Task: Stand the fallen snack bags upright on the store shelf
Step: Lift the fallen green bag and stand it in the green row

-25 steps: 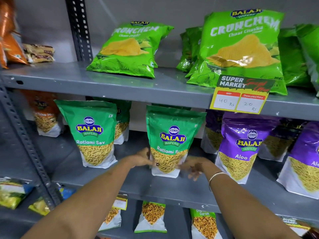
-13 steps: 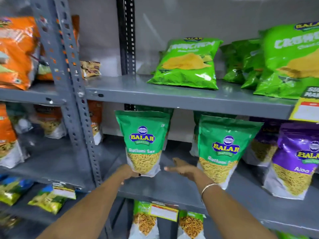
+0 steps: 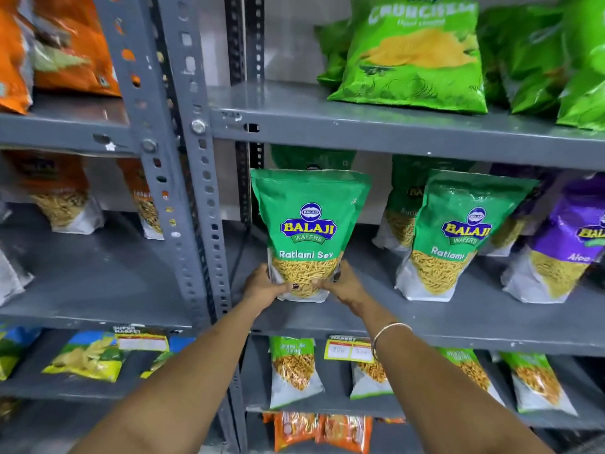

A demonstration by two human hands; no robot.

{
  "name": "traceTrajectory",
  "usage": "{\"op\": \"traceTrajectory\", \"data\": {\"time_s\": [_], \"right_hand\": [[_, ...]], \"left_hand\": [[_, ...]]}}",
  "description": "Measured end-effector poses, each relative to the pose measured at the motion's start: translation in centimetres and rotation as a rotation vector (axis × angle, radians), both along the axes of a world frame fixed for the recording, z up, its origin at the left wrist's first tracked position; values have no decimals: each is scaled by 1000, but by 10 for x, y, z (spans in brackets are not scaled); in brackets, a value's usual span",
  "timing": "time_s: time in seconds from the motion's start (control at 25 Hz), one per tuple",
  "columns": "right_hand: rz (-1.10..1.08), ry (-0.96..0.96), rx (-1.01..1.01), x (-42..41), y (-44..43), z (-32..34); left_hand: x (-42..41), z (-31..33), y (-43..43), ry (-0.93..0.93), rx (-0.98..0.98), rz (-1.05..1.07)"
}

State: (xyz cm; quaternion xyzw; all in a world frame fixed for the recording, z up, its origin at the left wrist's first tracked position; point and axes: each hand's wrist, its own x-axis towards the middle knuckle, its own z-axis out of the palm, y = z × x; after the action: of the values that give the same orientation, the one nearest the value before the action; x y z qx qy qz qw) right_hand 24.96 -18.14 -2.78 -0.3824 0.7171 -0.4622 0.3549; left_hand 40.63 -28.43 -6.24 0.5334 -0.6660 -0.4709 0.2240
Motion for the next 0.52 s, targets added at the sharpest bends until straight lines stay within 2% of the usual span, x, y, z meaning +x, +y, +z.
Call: {"op": "traceTrajectory", "data": {"time_s": [0.12, 0.32, 0.52], "right_hand": [[1, 86, 43, 10, 23, 5], [-12, 126, 59, 23, 47, 2], [-1, 149, 85, 27, 54, 6]], "left_hand": [[12, 11, 22, -32, -11, -40], [27, 22, 50, -93, -52, -67], [31, 28, 64, -53, -48, -40]]}}
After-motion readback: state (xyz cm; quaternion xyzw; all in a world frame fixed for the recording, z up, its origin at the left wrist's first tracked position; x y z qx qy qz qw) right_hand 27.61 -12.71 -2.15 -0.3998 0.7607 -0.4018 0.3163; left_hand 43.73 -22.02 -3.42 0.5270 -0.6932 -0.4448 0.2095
